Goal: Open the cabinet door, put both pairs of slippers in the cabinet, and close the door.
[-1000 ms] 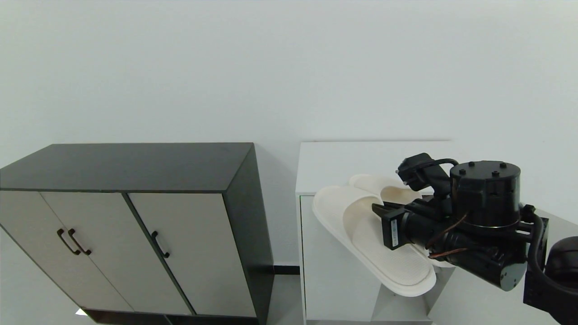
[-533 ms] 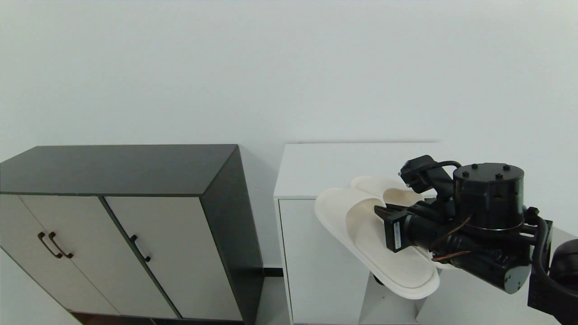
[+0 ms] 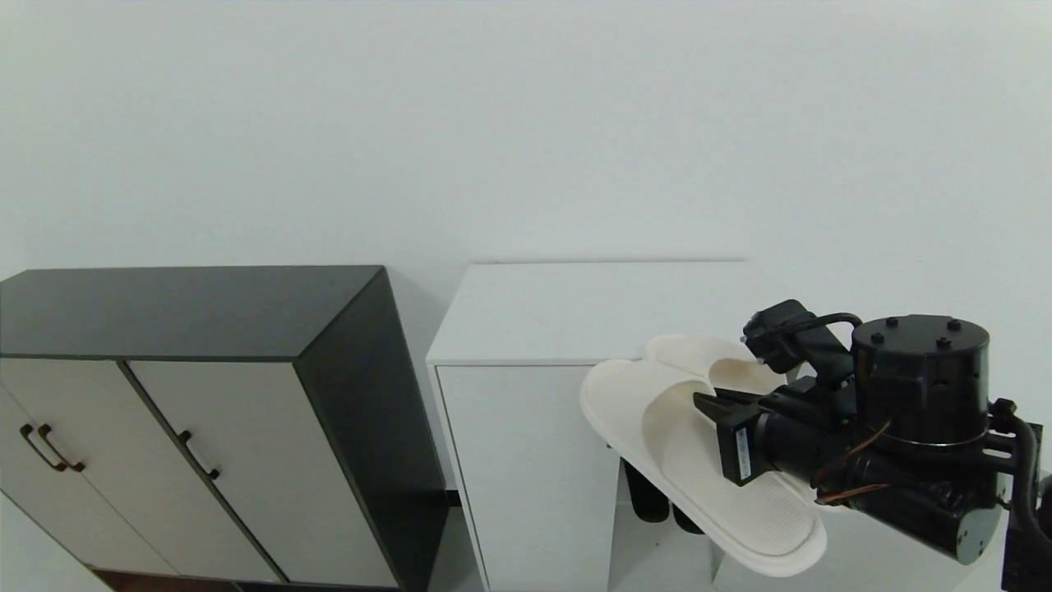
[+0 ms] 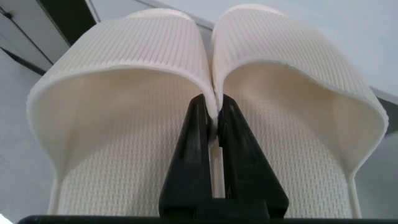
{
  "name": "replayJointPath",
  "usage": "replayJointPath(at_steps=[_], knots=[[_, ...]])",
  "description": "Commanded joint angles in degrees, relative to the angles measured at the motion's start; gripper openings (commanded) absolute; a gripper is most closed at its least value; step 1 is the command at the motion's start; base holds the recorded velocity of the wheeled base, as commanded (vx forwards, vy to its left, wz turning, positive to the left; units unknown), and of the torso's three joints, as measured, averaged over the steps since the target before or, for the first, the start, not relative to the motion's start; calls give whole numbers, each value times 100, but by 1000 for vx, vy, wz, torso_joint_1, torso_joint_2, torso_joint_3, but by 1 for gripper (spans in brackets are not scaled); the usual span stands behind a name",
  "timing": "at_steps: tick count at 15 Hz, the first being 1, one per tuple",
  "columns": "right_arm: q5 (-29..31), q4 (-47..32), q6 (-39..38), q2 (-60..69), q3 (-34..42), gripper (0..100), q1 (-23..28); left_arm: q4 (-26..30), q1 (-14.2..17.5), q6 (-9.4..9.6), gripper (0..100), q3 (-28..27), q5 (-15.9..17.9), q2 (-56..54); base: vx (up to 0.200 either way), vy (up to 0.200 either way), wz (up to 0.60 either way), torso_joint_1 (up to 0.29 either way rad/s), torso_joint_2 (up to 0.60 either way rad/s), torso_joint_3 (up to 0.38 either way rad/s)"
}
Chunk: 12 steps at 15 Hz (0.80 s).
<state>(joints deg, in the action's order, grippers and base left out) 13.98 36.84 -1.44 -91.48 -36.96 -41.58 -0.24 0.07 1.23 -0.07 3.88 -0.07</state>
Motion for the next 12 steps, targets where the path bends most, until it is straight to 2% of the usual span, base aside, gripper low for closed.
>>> replayJointPath(at_steps=[1, 3, 7, 12], knots=[[-1, 7, -6, 25, 49, 0, -43, -2, 1, 0, 0, -1, -1, 7, 0, -200, 0, 7, 2, 7], [-10, 7, -50, -19, 93, 0, -219, -2, 1, 0, 0, -1, -1, 7, 0, -200, 0, 2, 7, 5], [-62, 7, -32, 16, 154, 0, -254, -2, 1, -26, 0, -1, -1, 7, 0, -200, 0, 2, 2, 0], [-54, 113, -50, -2, 189, 0, -368, -2, 1, -35, 0, -1, -1, 7, 0, 0, 0, 0, 0, 0]])
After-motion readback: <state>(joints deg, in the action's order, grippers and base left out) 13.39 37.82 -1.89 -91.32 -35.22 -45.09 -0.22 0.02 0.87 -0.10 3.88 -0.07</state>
